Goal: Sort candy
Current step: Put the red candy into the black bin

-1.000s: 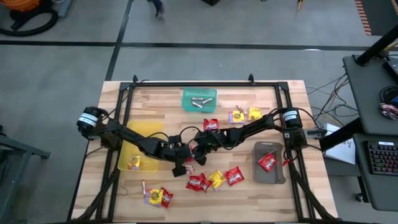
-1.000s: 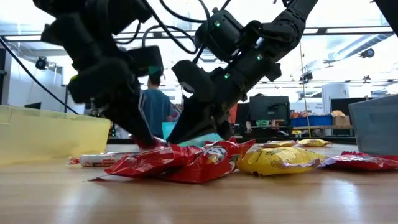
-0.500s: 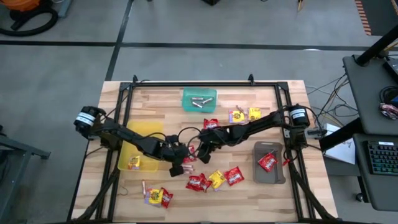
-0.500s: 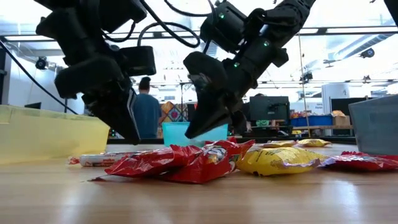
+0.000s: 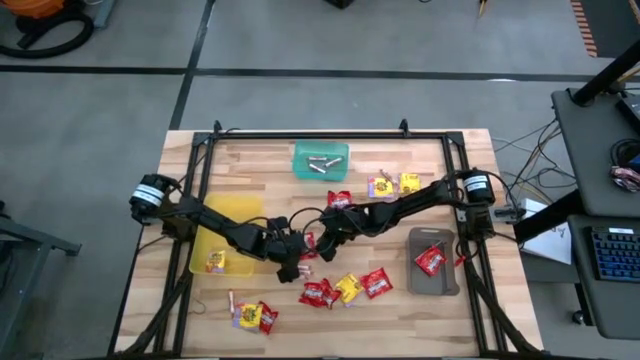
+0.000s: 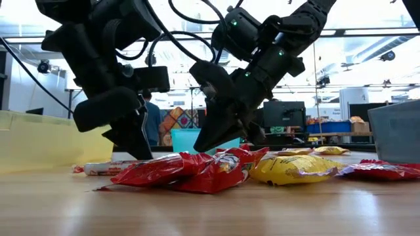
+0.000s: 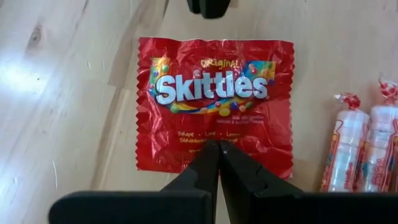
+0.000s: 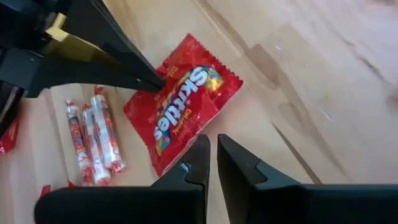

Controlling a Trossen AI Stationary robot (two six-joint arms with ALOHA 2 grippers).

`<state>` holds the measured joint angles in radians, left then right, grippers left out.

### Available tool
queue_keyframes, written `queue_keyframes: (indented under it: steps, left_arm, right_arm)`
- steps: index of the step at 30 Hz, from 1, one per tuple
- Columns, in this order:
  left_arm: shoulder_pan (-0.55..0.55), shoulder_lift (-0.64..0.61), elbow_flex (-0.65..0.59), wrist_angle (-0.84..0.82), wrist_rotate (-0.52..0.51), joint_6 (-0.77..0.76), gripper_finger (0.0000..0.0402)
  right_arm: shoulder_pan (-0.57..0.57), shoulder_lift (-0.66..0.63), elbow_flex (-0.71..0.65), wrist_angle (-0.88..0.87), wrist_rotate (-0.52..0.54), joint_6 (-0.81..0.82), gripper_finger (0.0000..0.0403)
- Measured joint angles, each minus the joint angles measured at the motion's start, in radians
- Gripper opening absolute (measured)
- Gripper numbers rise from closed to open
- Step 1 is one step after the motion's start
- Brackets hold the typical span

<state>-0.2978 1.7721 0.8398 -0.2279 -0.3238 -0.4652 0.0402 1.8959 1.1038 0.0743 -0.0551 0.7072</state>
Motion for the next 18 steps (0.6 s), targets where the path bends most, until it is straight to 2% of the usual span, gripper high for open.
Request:
queue_keyframes:
  steps: [18]
  left_arm:
    - [0.0, 0.004, -0.003, 0.005, 0.001, -0.024, 0.0]
  right_arm:
    - [0.014, 0.014, 0.001, 0.007, 0.029, -0.066, 0.0025]
